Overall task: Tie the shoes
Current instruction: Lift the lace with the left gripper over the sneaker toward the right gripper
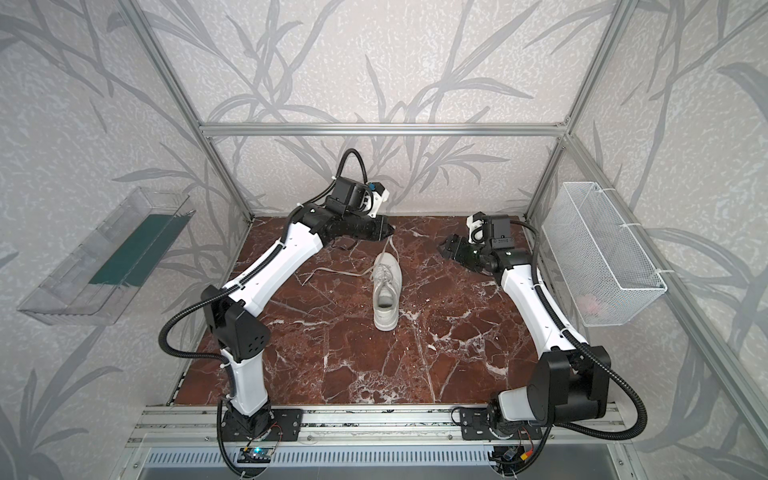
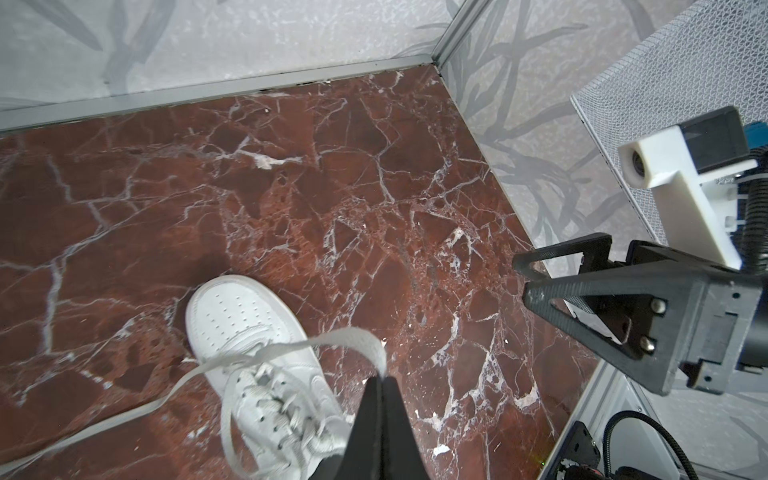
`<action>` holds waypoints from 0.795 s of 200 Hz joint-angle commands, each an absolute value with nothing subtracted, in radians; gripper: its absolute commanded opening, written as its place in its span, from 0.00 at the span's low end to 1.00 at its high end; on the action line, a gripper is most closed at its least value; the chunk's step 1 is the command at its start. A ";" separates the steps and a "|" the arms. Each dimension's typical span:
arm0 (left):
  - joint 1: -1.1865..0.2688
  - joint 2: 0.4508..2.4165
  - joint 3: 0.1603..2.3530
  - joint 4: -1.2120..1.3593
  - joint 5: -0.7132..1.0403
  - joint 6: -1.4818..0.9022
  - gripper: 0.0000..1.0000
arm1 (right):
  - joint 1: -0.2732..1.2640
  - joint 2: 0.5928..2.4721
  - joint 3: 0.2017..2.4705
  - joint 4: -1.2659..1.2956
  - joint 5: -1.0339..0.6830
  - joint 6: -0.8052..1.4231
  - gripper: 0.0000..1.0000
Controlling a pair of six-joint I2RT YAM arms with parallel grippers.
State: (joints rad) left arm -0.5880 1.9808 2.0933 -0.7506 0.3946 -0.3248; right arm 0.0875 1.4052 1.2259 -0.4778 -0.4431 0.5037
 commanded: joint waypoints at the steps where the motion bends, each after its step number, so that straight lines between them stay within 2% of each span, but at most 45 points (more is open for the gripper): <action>1: -0.636 2.046 2.200 -0.816 0.417 -0.319 0.00 | 0.062 1.369 1.212 -0.498 -0.435 0.485 0.84; 28: -0.686 2.132 2.301 -0.850 0.436 -0.319 0.00 | 0.032 1.353 1.199 -0.502 -0.438 0.479 0.84; 87: -0.752 2.283 2.315 -0.843 0.445 -0.308 0.00 | 0.003 1.342 1.177 -0.503 -0.449 0.476 0.84; 122: -0.762 2.364 2.341 -0.803 0.451 -0.321 0.33 | -0.001 1.342 1.172 -0.517 -0.448 0.467 0.84; 140: -0.768 2.392 2.378 -0.820 0.450 -0.310 0.42 | -0.005 1.339 1.173 -0.530 -0.442 0.461 0.84; 159: -0.772 2.393 2.384 -0.827 0.421 -0.290 0.45 | -0.009 1.338 1.173 -0.542 -0.433 0.460 0.85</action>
State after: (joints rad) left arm -0.7650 2.4077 2.3238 -0.8089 0.4442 -0.3141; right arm -0.0006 1.3705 1.1786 -0.5049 -0.4442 0.4770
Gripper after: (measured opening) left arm 0.444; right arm 0.844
